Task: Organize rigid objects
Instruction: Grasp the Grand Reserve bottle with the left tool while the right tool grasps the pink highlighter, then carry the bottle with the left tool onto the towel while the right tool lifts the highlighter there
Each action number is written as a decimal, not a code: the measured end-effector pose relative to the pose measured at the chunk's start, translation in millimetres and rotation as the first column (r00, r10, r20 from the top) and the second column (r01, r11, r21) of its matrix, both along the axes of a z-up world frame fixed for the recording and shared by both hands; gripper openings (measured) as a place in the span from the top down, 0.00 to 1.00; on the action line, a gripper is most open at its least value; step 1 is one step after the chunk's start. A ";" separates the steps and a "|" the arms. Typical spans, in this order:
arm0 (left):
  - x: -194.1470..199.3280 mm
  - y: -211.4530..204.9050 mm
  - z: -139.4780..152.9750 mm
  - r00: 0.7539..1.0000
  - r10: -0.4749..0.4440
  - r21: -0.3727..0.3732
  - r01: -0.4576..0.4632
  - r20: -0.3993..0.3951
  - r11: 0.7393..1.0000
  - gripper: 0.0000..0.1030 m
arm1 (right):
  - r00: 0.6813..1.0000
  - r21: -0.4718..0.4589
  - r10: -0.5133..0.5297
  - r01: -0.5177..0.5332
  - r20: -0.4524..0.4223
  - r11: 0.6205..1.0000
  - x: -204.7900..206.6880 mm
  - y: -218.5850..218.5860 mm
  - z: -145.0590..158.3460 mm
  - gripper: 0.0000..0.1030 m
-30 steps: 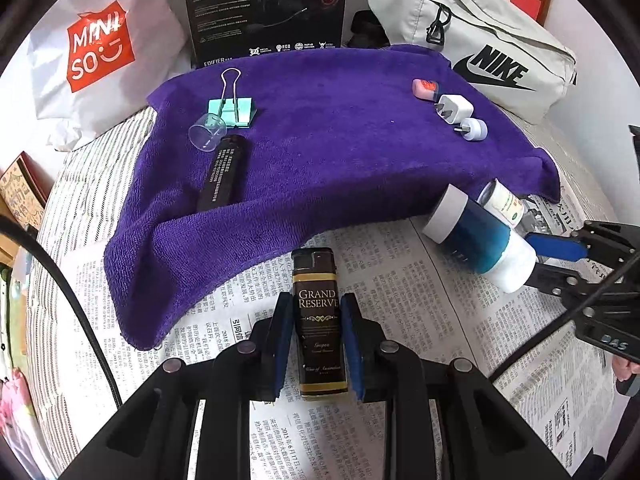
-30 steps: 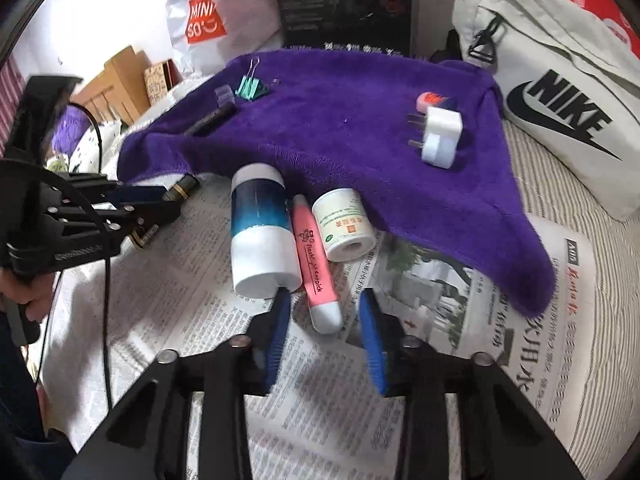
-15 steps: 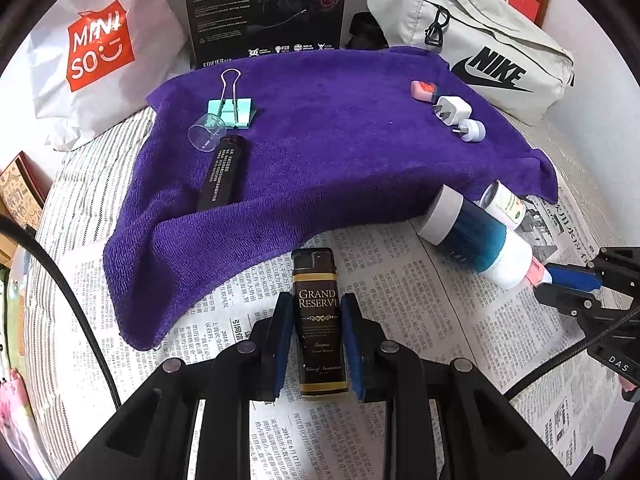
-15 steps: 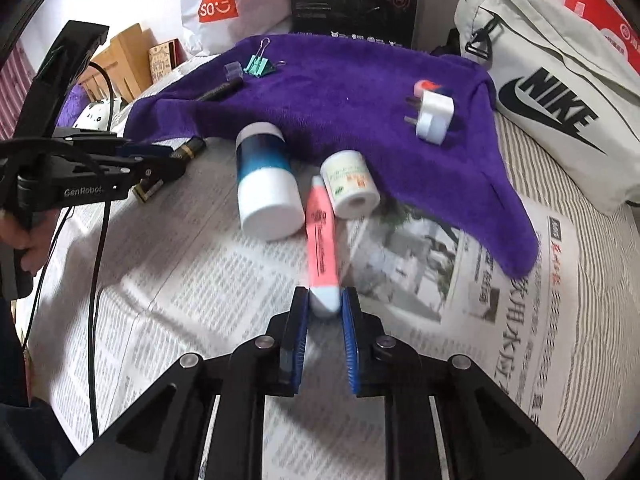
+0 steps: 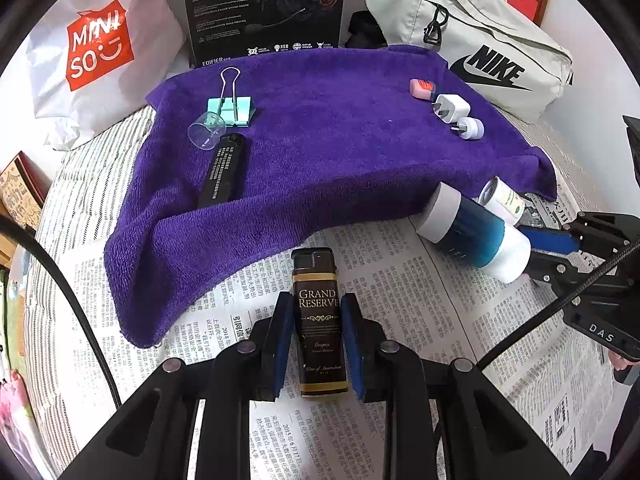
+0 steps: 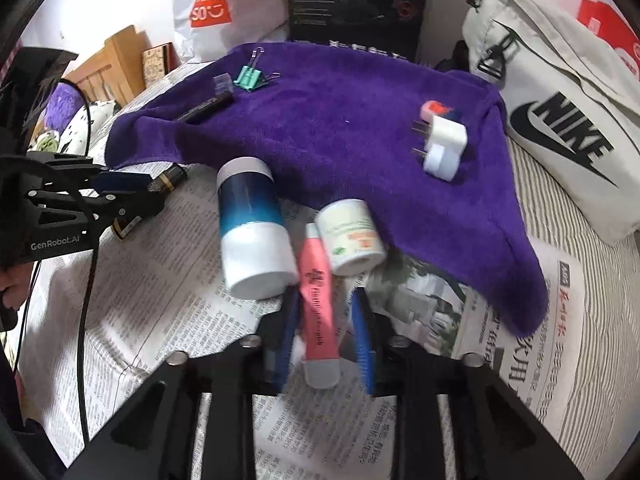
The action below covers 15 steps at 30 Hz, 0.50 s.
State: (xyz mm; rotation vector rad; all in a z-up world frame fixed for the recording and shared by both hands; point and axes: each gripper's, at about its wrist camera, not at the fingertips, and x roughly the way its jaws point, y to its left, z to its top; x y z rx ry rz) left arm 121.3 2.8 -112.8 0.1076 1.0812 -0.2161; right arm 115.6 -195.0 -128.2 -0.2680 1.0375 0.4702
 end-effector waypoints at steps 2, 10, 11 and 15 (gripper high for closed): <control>-0.7 -0.5 -0.2 1.000 0.003 -0.001 -0.003 0.004 1.000 0.77 | 1.000 -0.010 0.009 -0.009 0.009 1.000 -1.5 2.6 0.1 0.84; -5.7 3.6 0.2 1.000 0.008 0.002 -0.008 0.003 1.000 0.77 | 1.000 -0.006 -0.029 0.029 -0.001 1.000 -14.9 -12.0 4.9 0.85; -6.1 2.8 -0.2 1.000 0.007 0.006 -0.007 0.006 1.000 0.77 | 0.999 -0.005 -0.039 0.039 -0.006 0.999 -17.3 -15.7 4.8 0.85; -6.2 -1.7 -1.2 1.000 0.007 0.021 -0.007 0.023 1.000 0.77 | 0.998 -0.005 -0.066 0.066 -0.009 0.998 -20.1 -21.3 1.1 0.84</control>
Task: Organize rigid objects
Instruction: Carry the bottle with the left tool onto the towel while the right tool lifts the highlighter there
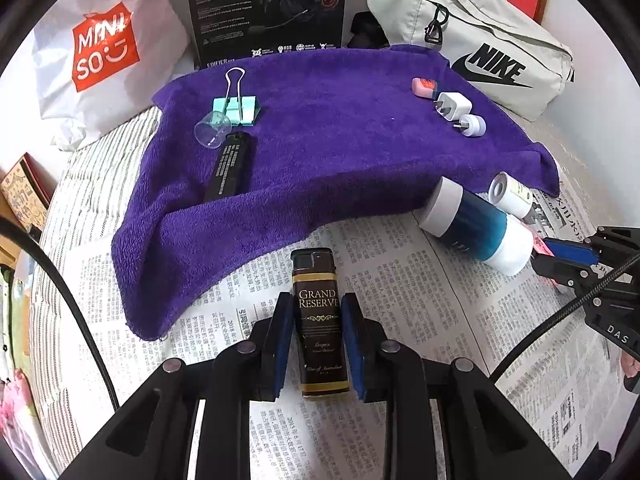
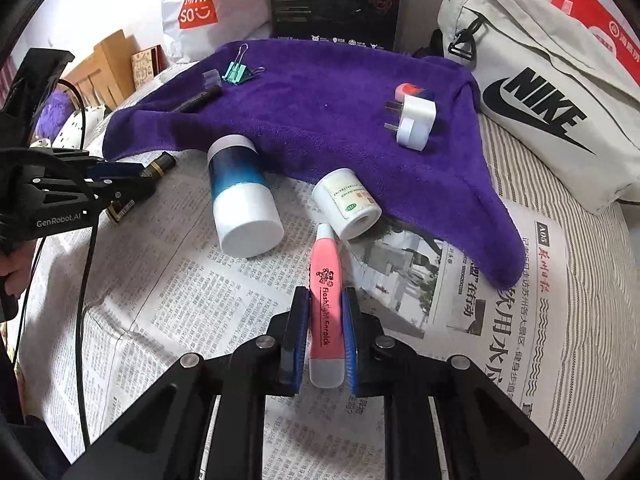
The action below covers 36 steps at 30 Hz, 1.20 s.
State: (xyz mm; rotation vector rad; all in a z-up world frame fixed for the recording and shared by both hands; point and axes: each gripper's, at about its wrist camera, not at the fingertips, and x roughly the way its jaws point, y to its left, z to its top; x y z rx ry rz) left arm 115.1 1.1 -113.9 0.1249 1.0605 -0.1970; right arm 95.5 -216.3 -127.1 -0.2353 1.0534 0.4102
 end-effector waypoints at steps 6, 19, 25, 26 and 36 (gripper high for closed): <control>-3.7 9.5 2.7 1.000 0.004 -0.041 -0.004 -0.006 0.999 0.78 | 1.000 0.024 -0.003 0.004 -0.006 1.000 -2.5 -2.1 6.8 0.85; -11.6 21.9 20.7 1.000 0.022 -0.086 -0.020 0.018 0.996 0.78 | 0.999 0.052 -0.044 0.043 0.023 0.998 2.6 -20.9 24.6 0.85; -9.5 14.2 5.1 1.000 0.013 -0.026 -0.013 -0.017 1.000 0.77 | 0.999 0.057 -0.042 0.040 0.024 0.998 8.0 -20.1 23.6 0.84; -9.9 13.3 2.1 1.000 0.012 -0.017 -0.013 -0.022 1.000 0.77 | 0.999 0.059 -0.039 0.037 0.023 0.998 7.8 -19.7 23.7 0.84; -16.9 2.6 0.3 1.000 0.015 0.074 -0.015 0.005 0.997 0.76 | 0.999 0.060 -0.029 0.028 0.014 0.998 9.7 -17.1 20.1 0.84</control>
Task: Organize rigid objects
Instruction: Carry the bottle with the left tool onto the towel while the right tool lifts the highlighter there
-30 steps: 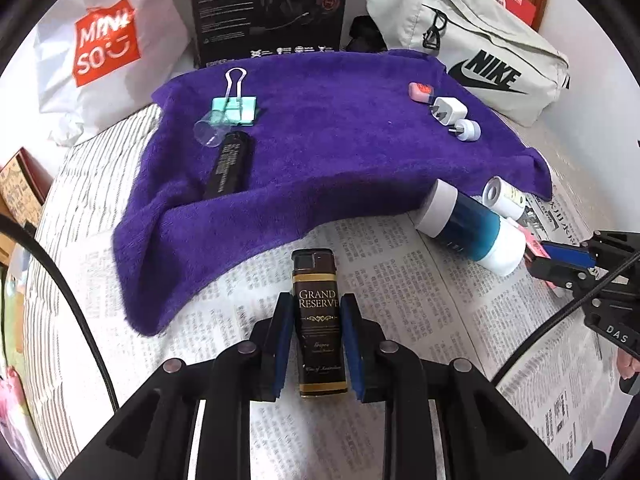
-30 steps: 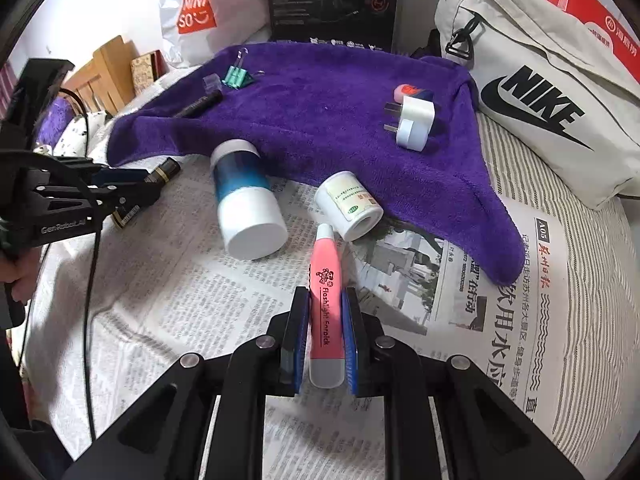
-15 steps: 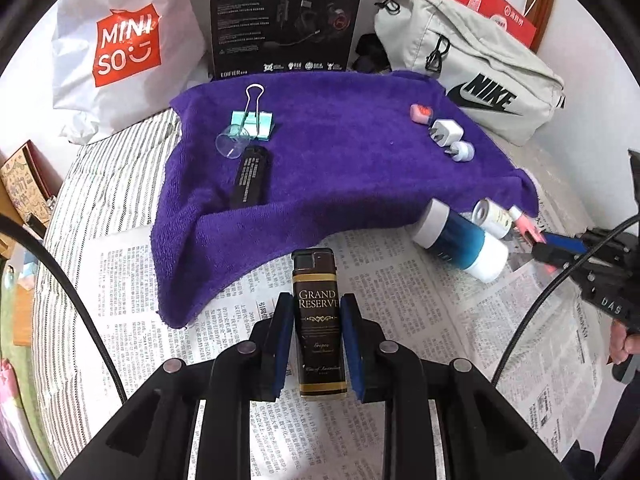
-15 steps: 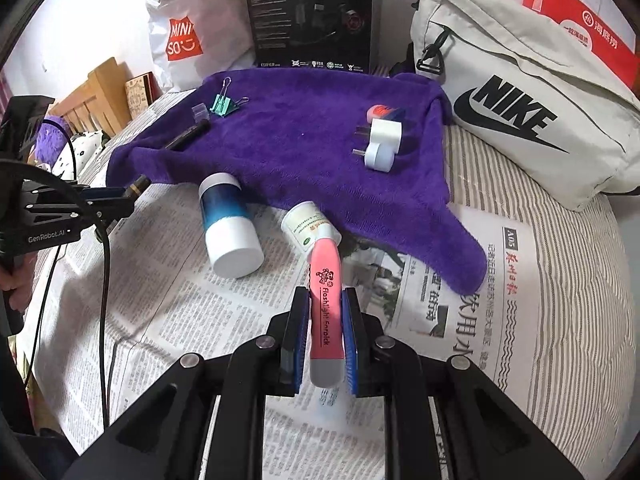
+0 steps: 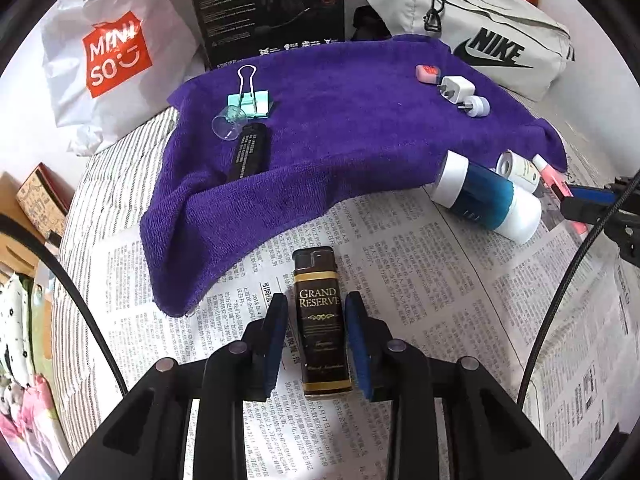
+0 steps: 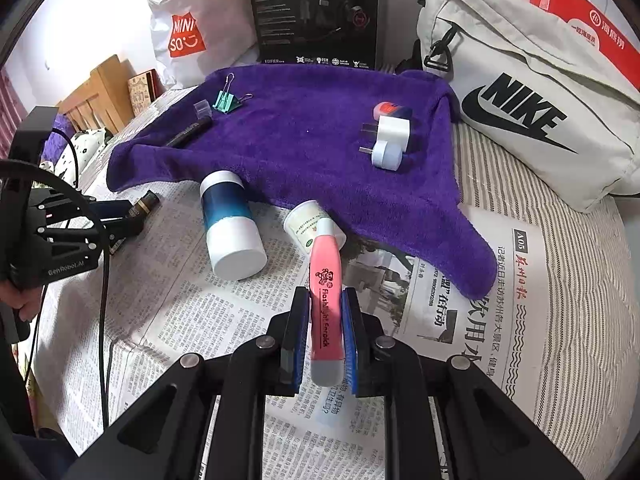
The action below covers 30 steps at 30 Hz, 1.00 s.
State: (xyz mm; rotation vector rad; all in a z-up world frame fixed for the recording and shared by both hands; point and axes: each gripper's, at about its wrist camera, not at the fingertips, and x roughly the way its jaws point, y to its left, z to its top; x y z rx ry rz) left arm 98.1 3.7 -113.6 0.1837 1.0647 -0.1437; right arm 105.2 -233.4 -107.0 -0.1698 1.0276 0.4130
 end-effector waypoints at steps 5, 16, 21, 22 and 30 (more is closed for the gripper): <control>2.2 3.5 2.0 1.000 0.002 -0.053 -0.003 -0.018 0.999 0.78 | 1.000 0.008 0.003 -0.003 0.013 1.000 0.7 0.5 6.1 0.85; 6.9 10.1 30.2 1.000 0.001 -0.110 0.001 0.026 0.994 0.78 | 0.999 0.044 -0.007 0.005 0.048 0.999 18.9 -5.0 27.5 0.84; 14.2 10.4 43.4 0.999 0.000 -0.105 0.005 0.046 0.994 0.78 | 0.999 0.063 -0.010 0.007 0.049 0.998 32.4 -3.7 30.8 0.84; 16.6 10.5 45.5 0.999 0.000 -0.102 0.006 0.050 0.995 0.78 | 0.999 0.064 -0.012 0.009 0.049 0.998 35.6 -3.1 31.0 0.84; 41.2 10.7 54.9 0.998 -0.017 -0.108 0.023 0.057 0.994 0.78 | 0.999 0.068 -0.023 0.020 0.044 0.997 58.5 0.6 31.2 0.84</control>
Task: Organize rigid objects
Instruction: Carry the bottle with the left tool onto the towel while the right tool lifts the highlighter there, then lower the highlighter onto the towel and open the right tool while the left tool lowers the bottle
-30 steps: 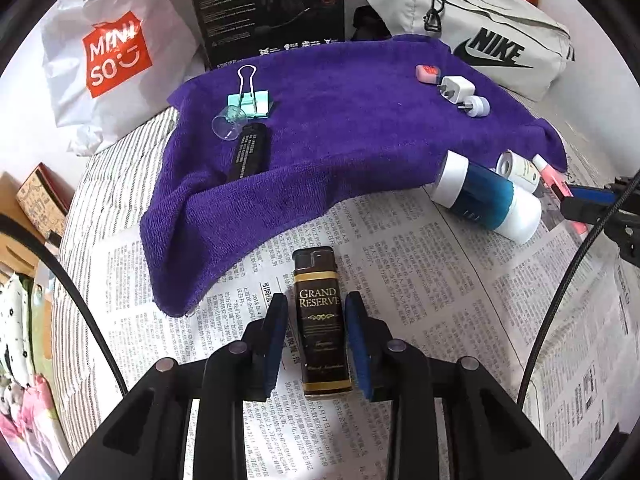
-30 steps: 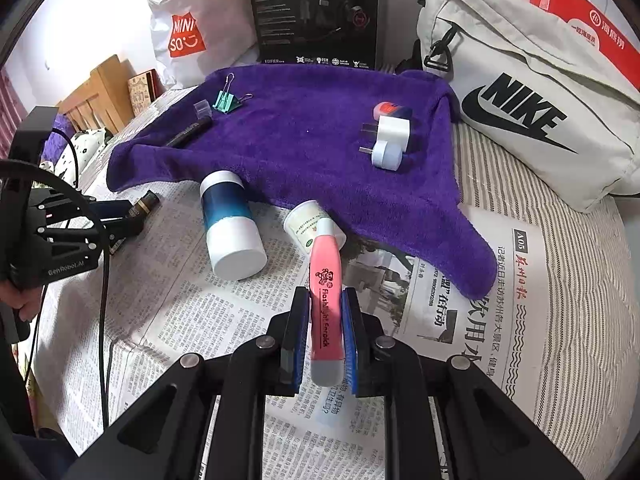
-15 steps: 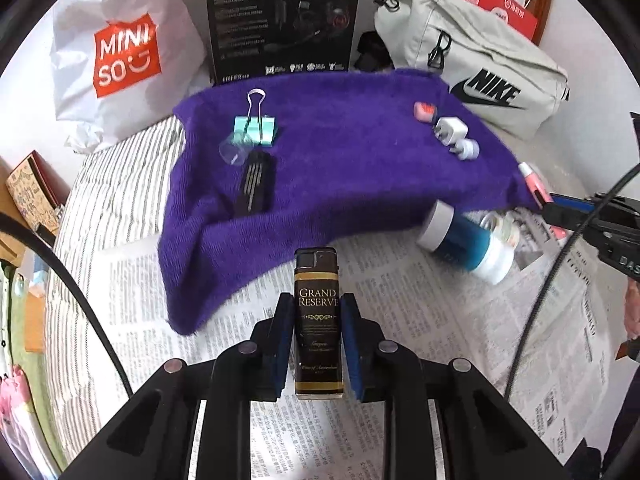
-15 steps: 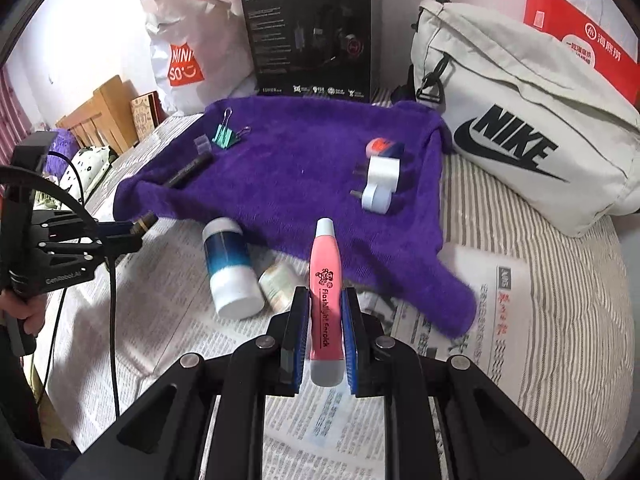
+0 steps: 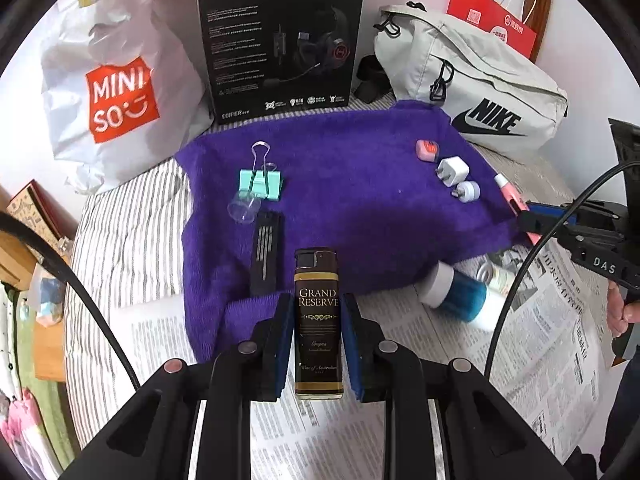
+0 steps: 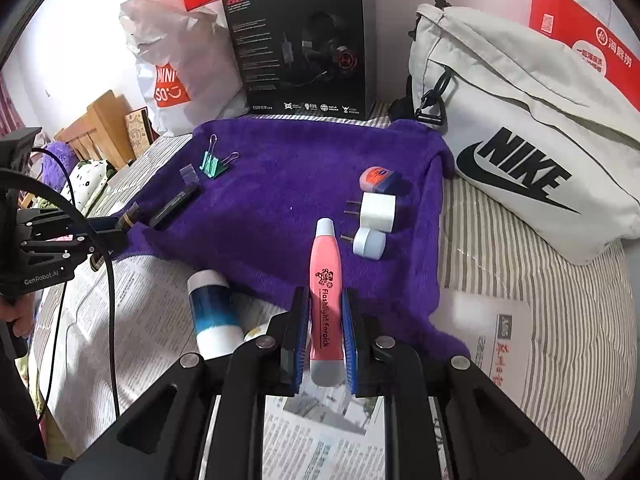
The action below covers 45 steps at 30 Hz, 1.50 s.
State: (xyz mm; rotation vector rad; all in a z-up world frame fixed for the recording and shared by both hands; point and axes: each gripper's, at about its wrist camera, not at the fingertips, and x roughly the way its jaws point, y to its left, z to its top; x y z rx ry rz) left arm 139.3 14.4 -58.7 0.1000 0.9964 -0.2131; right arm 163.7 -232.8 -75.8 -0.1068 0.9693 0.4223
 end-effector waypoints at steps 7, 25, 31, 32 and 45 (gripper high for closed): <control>23.1 -2.3 -0.3 1.000 -0.008 -0.003 0.008 -0.007 1.000 0.78 | 1.000 -0.020 0.000 0.000 -0.005 1.000 20.8 5.7 -1.3 0.84; 69.6 3.5 -13.0 0.999 -0.004 -0.025 0.003 -0.051 1.000 0.78 | 0.994 -0.072 0.076 -0.082 -0.079 0.994 65.4 40.9 -28.3 0.84; 78.0 4.3 -19.6 0.998 -0.003 -0.031 0.001 -0.068 1.000 0.78 | 0.992 -0.095 0.093 -0.100 -0.082 0.990 69.4 47.3 -39.3 0.84; 78.9 3.6 -20.2 0.998 -0.003 -0.031 0.001 -0.069 1.000 0.78 | 0.992 -0.096 0.091 -0.099 -0.085 0.990 69.7 46.5 -40.6 0.84; 99.0 -5.7 -34.4 0.995 -0.002 -0.048 -0.002 -0.097 0.999 0.78 | 0.991 -0.112 0.094 -0.104 -0.091 0.988 68.6 40.7 -50.6 0.84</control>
